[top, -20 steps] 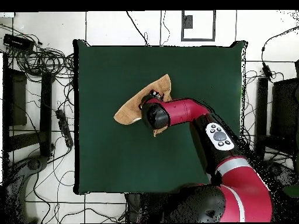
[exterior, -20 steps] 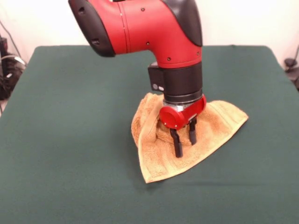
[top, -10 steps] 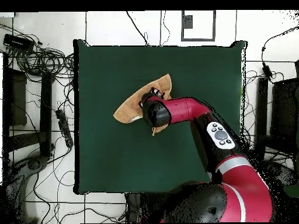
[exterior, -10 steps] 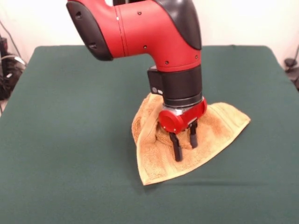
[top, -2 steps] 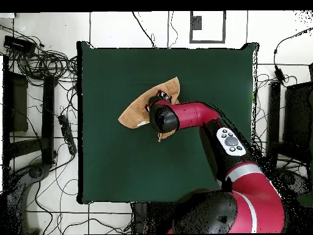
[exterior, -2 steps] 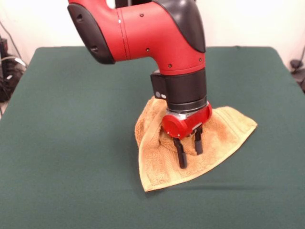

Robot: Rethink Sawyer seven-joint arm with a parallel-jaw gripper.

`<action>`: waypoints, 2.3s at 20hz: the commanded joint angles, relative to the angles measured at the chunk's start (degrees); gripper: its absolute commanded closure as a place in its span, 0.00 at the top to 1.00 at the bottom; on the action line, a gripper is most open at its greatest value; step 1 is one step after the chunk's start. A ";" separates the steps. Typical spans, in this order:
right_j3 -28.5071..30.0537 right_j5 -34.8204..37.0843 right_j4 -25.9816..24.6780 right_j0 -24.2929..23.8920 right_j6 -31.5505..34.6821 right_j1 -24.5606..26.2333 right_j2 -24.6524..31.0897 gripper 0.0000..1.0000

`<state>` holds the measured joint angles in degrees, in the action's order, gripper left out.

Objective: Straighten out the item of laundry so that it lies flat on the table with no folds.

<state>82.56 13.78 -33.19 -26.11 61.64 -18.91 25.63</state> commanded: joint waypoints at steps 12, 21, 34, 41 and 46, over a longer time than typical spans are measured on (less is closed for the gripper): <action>-1.75 -9.08 1.07 4.89 11.78 13.49 -0.30 1.00; 3.73 -13.65 7.73 6.82 16.78 14.04 -1.72 1.00; 9.49 -15.62 18.46 10.37 19.73 11.19 -5.68 1.00; 11.64 -18.13 23.55 11.53 20.14 10.62 -6.89 1.00; 13.21 -20.33 26.80 12.72 20.54 10.36 -7.16 1.00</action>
<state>85.12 -9.60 -10.52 -19.15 62.93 -15.24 16.85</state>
